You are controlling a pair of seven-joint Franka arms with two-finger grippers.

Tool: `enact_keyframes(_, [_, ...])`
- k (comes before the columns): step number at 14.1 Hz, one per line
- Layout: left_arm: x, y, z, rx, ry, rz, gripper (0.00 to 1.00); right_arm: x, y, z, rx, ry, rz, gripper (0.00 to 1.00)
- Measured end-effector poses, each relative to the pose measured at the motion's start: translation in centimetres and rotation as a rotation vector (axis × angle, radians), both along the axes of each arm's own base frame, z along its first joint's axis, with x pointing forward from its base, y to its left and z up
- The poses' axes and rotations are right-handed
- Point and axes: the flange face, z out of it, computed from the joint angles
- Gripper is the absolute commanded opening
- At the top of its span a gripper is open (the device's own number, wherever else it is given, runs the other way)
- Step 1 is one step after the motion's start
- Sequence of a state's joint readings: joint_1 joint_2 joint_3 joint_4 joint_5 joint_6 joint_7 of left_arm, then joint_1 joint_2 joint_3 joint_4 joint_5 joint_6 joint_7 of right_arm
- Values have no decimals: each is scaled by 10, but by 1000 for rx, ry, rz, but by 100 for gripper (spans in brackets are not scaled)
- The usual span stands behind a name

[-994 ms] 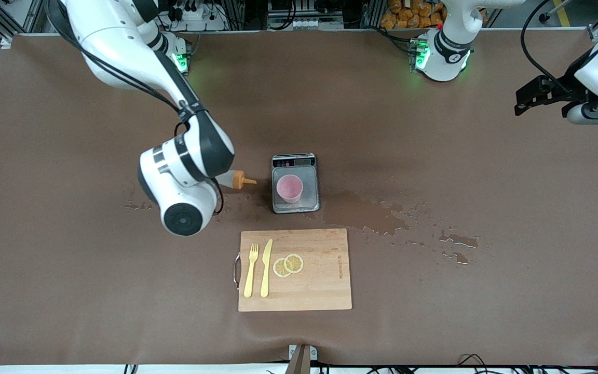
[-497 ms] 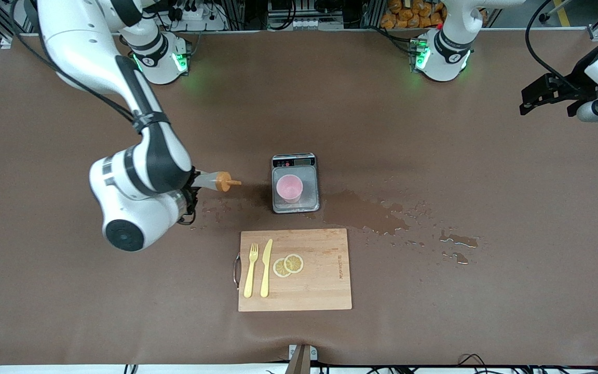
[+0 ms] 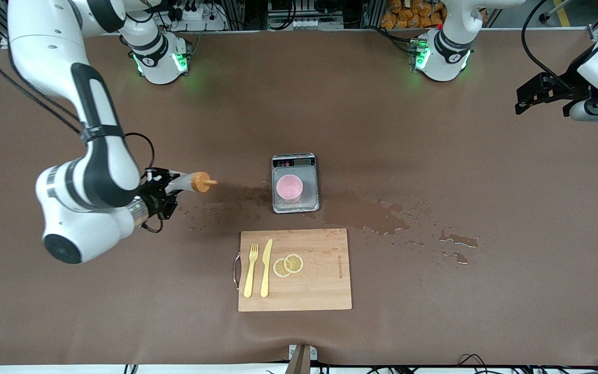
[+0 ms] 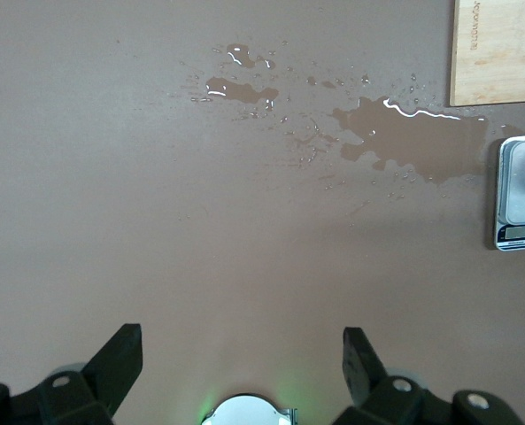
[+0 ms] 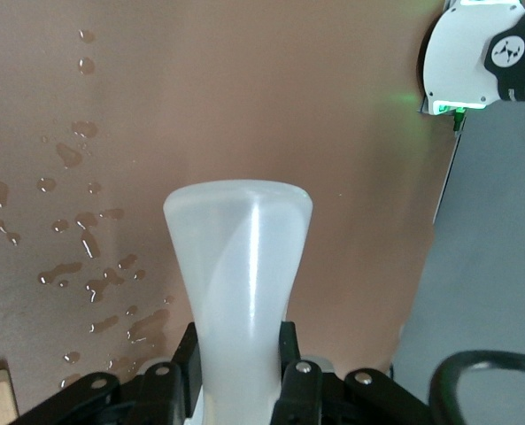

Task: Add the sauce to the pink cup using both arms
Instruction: 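Carry the bottle back toward its starting spot with the right gripper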

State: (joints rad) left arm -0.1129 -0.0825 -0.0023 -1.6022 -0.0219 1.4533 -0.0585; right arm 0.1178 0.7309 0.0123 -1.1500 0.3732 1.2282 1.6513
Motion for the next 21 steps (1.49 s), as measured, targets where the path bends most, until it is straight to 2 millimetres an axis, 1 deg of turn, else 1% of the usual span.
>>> enact_keyframes(2, [1, 0, -1, 0, 1, 0, 100, 5, -46, 0, 99, -11, 6, 38])
enact_keyframes(4, [3, -1, -3, 0, 1, -1, 100, 5, -89, -7, 188, -29, 30, 38])
enact_keyframes(5, [4, -1, -4, 0, -2, -1, 100, 4, -109, -11, 226, -37, 41, 38])
enact_keyframes(7, [5, -1, -4, -1, -7, 0, 100, 1, -141, -18, 302, -59, 60, 38])
enact_keyframes(9, [5, -1, -4, -1, -8, 0, 100, -4, -179, -29, 400, -99, 81, 38])
enact_keyframes(11, [5, -1, -4, -1, -8, -1, 100, -13, -219, -46, 493, -126, 62, 38])
enact_keyframes(14, [5, -3, -4, -1, -7, -3, 100, -24, -258, -73, 597, -167, 67, 38])
enact_keyframes(16, [5, -3, -4, -1, -7, -4, 100, -34, -287, -100, 680, -205, 67, 39])
enact_keyframes(18, [5, -3, -4, -1, -7, -4, 100, -45, -313, -128, 750, -235, 42, 42])
enact_keyframes(21, [6, -3, -6, 0, -3, -1, 100, -56, -336, -159, 834, -269, -40, 42])
